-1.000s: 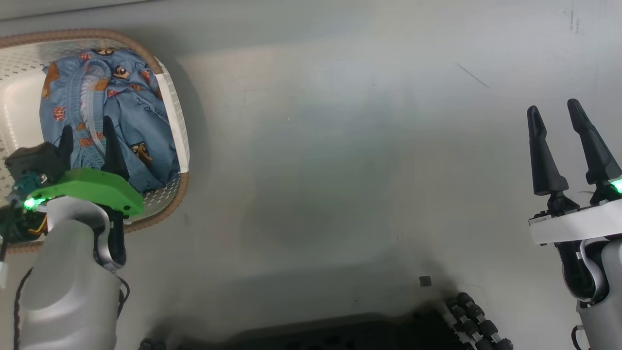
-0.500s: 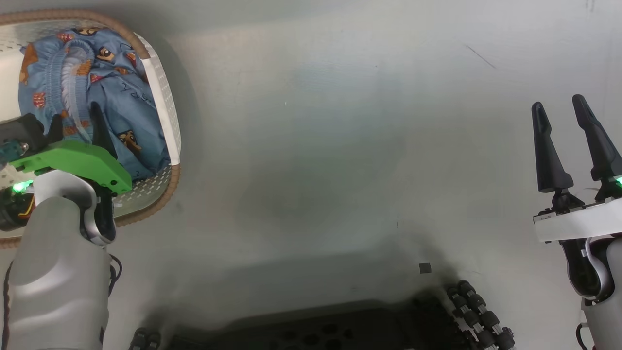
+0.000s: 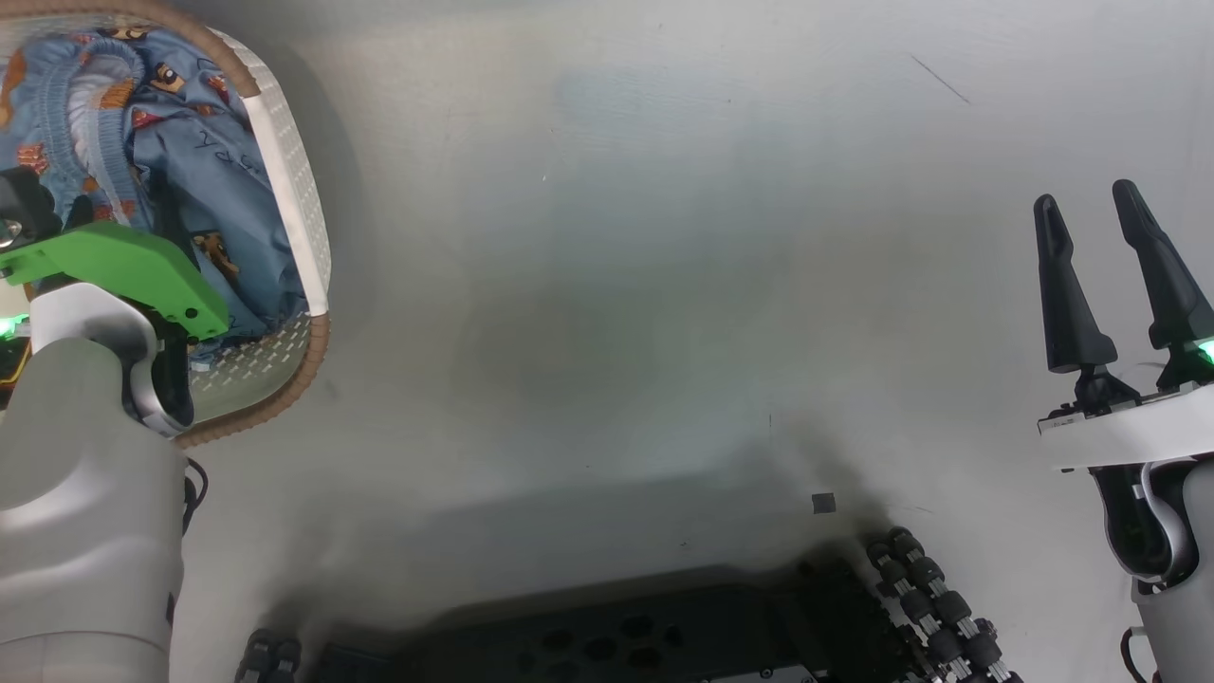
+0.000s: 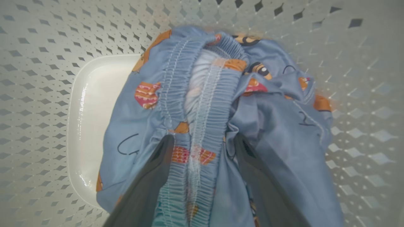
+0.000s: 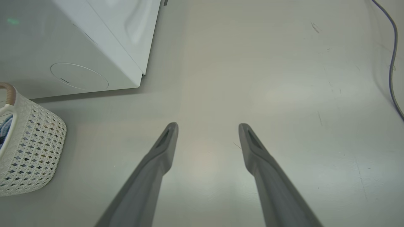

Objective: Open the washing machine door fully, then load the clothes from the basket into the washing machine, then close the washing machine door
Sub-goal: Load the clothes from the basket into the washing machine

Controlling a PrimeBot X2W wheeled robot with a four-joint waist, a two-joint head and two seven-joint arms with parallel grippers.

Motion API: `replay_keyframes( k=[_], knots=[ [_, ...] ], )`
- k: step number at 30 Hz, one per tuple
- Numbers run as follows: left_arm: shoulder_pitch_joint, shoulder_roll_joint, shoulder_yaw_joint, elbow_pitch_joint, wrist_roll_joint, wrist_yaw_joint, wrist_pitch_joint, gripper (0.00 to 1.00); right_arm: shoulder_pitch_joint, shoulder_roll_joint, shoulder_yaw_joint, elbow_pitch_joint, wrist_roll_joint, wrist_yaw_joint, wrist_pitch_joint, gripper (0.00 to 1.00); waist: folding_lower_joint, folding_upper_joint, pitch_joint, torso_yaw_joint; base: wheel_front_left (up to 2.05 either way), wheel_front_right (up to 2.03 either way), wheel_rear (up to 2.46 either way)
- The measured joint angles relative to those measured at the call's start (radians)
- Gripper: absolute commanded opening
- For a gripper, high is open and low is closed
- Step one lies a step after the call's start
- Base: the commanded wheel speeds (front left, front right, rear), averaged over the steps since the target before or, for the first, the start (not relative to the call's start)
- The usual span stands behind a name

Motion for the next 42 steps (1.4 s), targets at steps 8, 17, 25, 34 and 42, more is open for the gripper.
replay_keyframes(
  k=[8,17,25,34,42],
  knots=[
    [-0.04,0.001,-0.018,0.057,0.011,0.001,0.055,1.0,-0.007,0.002,0.004,0.0,0.007,0.0,0.0,1.0,0.0,0.0,0.015,-0.013,0.0,0.0,0.0],
    [-0.048,-0.005,-0.011,0.104,0.011,0.007,0.035,0.0,-0.031,0.016,0.003,0.009,0.008,0.0,0.0,1.0,0.0,0.0,-0.005,-0.018,0.0,0.0,0.0],
    [-0.035,-0.033,-0.017,0.119,0.018,0.007,-0.026,0.0,-0.058,0.017,-0.001,0.012,0.008,0.0,0.0,1.0,0.0,0.0,-0.05,-0.012,0.0,0.0,0.0],
    [0.034,-0.043,-0.021,0.14,0.018,-0.011,-0.142,0.0,-0.066,0.023,-0.003,0.028,0.007,0.0,0.0,1.0,0.0,0.0,-0.142,-0.001,0.0,0.0,0.0],
    [0.079,-0.073,-0.032,0.129,0.017,-0.049,-0.272,0.0,-0.065,0.023,-0.007,0.047,0.005,0.0,0.0,1.0,0.0,0.0,-0.231,0.014,0.0,0.0,0.0]
  ],
)
